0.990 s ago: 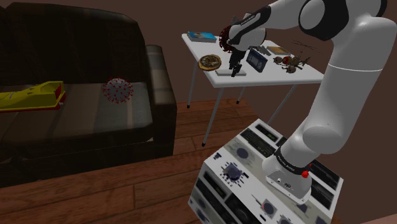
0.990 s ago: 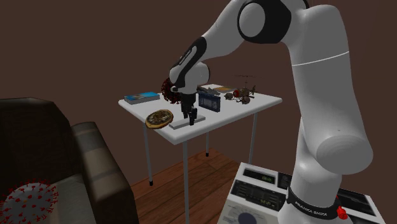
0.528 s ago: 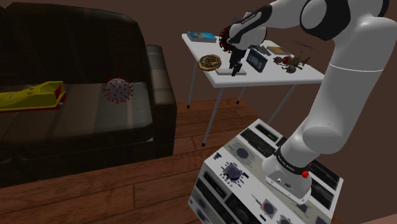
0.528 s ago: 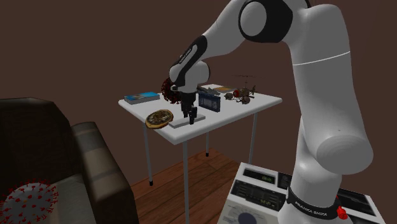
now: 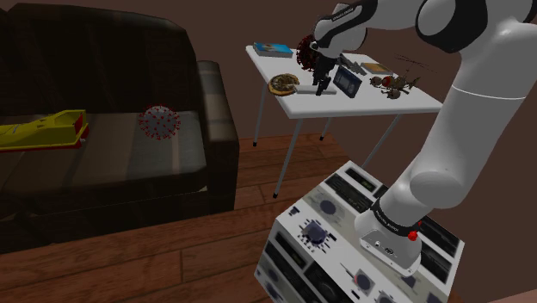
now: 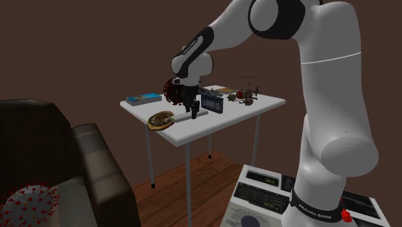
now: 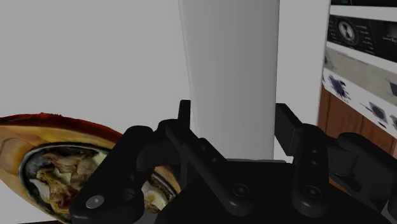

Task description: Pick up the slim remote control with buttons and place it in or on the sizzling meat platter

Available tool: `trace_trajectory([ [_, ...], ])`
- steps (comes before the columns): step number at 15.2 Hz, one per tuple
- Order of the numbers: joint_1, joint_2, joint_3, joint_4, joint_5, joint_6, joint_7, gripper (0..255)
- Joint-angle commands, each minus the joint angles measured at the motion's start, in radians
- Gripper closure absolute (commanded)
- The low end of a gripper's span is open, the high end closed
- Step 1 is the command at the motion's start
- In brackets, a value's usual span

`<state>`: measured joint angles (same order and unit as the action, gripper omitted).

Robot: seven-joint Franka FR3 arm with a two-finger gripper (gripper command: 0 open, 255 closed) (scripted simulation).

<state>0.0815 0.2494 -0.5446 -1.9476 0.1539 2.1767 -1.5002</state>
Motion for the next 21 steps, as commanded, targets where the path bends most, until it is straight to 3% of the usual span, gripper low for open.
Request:
trace_trajectory([
  [1,0.004,-0.016,-0.004,0.012,-0.012,-0.025,0.008,255],
  [14,0.014,-0.079,-0.015,0.106,-0.057,-0.172,0.038,255],
  [21,-0.031,0.198,0.035,0.476,0.067,-0.296,0.055,255],
])
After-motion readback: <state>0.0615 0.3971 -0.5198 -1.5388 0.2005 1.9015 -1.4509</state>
